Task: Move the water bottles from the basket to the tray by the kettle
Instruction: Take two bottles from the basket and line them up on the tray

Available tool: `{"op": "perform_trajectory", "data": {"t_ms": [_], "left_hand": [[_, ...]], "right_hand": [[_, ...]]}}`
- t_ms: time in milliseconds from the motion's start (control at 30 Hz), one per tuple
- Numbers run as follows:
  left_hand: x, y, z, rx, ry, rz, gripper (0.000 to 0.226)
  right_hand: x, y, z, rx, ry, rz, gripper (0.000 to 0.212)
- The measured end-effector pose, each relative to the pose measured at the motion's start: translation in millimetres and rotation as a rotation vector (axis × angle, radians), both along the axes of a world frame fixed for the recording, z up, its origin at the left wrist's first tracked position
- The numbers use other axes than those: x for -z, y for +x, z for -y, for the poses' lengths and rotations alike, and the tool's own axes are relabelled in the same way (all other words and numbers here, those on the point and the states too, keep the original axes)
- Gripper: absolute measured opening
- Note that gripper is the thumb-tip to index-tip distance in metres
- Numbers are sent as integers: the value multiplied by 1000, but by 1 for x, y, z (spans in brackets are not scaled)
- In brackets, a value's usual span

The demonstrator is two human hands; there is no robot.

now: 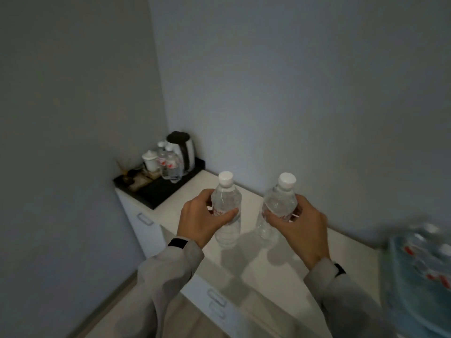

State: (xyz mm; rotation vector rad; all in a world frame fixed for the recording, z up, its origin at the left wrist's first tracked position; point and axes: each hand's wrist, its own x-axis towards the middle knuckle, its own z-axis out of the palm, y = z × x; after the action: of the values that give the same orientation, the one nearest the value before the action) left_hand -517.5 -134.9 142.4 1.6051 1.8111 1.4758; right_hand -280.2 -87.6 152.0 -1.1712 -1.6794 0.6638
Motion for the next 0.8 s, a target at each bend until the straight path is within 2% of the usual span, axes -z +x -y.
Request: {"op": "perform_trajectory", "data": {"t_ms": [300, 500, 667, 800], "left_hand": [[8, -196, -24, -143, -19, -37, 58], [-1, -308, -66, -179, -46, -80, 60], [1, -384, -101, -138, -55, -46, 54], [12, -441, -131, -55, -60, -18, 57]], "right_hand": [[19, -206, -65, -154, -19, -76, 48], [24, -326, -111, -205, -67, -77, 57], [23, -401, -129, -139, -23, -28, 47], [30, -454, -139, -72, -90, 18, 55]]}}
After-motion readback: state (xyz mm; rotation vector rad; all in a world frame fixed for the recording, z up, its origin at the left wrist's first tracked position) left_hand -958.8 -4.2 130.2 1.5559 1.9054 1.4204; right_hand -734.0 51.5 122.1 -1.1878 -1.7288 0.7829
